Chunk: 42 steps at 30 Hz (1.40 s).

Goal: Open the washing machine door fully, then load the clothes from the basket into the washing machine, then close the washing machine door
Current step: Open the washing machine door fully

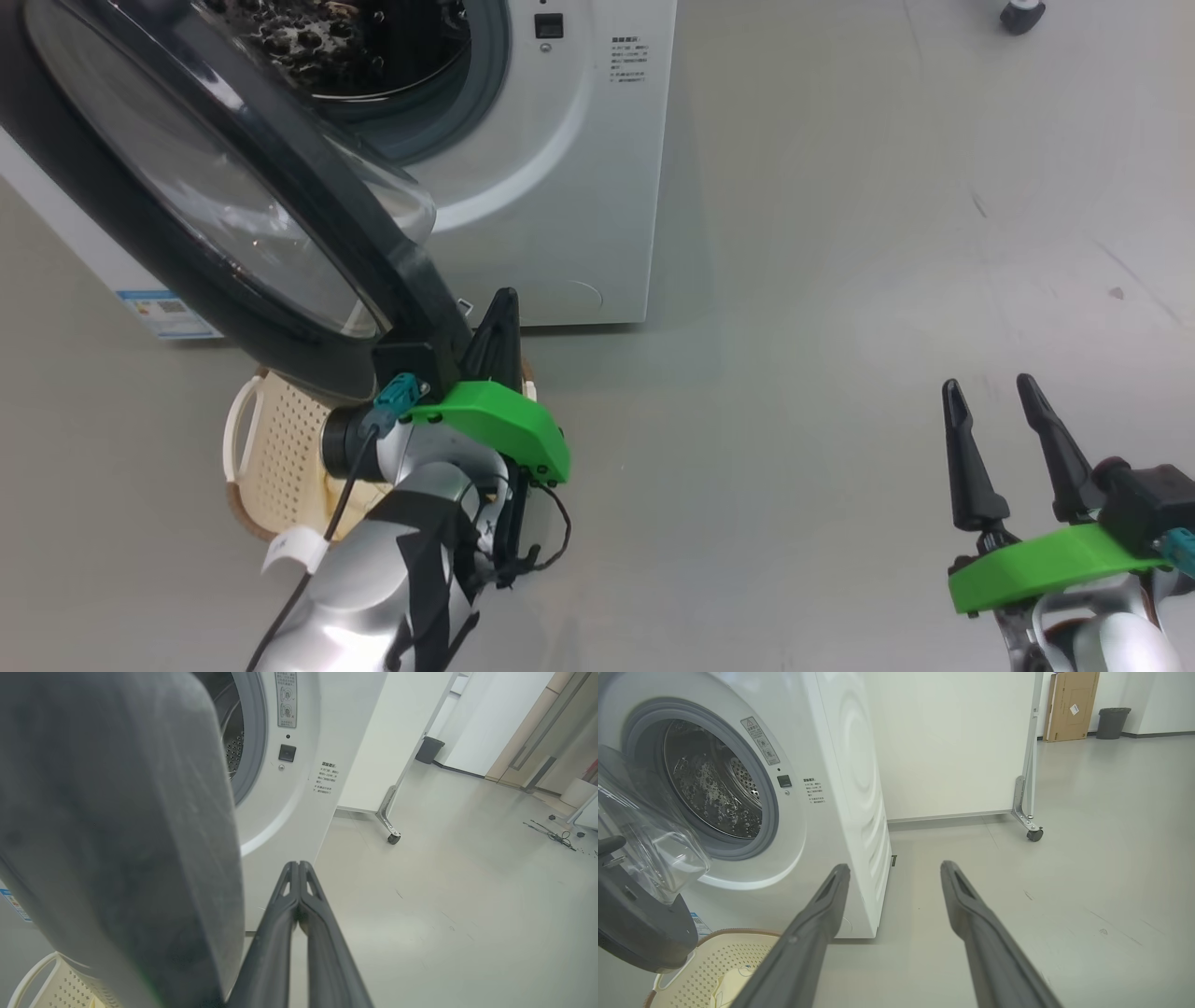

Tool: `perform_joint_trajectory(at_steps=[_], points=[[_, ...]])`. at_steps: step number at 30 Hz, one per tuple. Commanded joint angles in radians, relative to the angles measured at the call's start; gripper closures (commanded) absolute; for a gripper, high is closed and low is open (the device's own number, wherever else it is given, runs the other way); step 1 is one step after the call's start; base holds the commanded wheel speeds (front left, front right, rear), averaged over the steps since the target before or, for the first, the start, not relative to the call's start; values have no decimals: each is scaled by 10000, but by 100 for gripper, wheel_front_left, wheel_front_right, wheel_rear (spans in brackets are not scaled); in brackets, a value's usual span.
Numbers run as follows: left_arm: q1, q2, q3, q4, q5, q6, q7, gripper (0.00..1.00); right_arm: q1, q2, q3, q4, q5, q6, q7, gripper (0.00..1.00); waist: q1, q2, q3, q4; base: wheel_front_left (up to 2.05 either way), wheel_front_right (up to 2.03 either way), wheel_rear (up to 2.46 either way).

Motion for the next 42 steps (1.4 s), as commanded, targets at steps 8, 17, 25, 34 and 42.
perform_joint_trajectory(at_steps=[8, 17, 25, 34, 42], points=[[303, 370, 1005, -742, 613, 65, -141, 100, -249, -70, 2, -398, 25, -29, -33, 0, 0, 0, 69, 437, 0, 0, 0], [1179, 439, 1311, -1754, 1099, 209, -142, 100, -245, -70, -88, -538, -101, -29, 78, 0, 0, 0, 148, 996, 0, 0, 0], [1895, 738, 1621, -2670, 1448, 505, -142, 100, -218, -70, -115, -593, -175, -29, 147, 0, 0, 0, 145, 1518, 0, 0, 0], [2798, 1127, 1974, -3794, 1752, 1023, -143, 100, -158, -70, -93, -680, -250, -29, 243, 0, 0, 0, 69, 2042, 0, 0, 0], [3575, 1474, 2394, -4640, 1786, 1489, -143, 100, -115, -70, -112, -803, -333, -29, 365, 0, 0, 0, 54, 2615, 0, 0, 0]])
